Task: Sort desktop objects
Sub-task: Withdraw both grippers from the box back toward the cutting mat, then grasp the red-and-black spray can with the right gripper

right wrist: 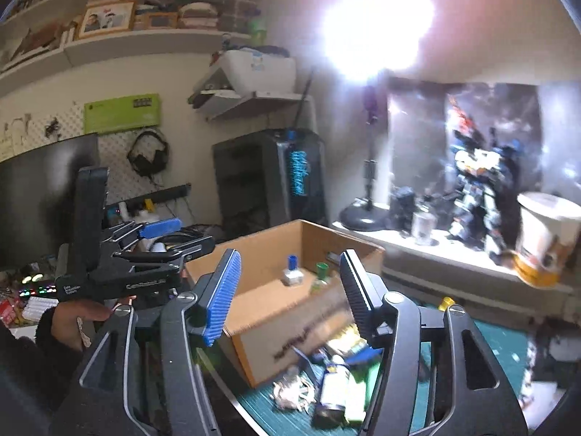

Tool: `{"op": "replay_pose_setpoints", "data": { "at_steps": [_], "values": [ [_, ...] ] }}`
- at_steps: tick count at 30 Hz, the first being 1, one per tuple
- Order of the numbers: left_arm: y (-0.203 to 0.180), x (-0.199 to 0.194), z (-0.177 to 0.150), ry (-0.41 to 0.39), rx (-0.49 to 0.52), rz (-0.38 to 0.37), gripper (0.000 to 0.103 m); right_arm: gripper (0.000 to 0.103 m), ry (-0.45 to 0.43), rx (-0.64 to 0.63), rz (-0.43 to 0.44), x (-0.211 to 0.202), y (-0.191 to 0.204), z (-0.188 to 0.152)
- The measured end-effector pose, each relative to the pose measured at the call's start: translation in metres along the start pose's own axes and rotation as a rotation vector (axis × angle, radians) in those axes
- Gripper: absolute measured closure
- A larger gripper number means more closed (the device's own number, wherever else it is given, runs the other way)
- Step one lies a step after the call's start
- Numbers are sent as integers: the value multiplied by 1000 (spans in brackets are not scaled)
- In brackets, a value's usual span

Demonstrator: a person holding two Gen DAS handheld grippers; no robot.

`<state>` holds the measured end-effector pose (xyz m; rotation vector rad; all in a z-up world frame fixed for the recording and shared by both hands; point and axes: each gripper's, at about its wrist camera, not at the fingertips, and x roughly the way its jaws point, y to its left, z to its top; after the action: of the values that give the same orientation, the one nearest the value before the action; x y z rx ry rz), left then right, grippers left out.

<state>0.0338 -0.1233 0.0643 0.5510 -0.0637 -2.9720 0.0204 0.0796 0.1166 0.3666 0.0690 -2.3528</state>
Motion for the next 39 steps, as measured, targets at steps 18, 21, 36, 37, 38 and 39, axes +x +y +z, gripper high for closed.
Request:
{"op": "replay_pose_setpoints", "data": {
  "at_steps": [18, 21, 36, 37, 38, 39],
  "values": [
    [-71, 18, -48, -27, -23, -245, 6, 32, 72, 169, -268, -65, -101, -91],
    [-83, 34, -50, -53, -65, -276, 5, 32, 117, 189, -320, -50, -132, -106],
    [-159, 68, -70, 106, 154, -450, 5, 36, 722, -233, 7, 72, -225, -143],
    [-162, 65, -73, 112, 165, -450, 5, 36, 731, -275, 24, 79, -225, -143],
    [-165, 62, -77, 119, 175, -451, 5, 36, 741, -317, 42, 85, -225, -142],
    [-168, 59, -80, 125, 185, -451, 5, 36, 761, -341, 43, 98, -228, -140]
  ]
}}
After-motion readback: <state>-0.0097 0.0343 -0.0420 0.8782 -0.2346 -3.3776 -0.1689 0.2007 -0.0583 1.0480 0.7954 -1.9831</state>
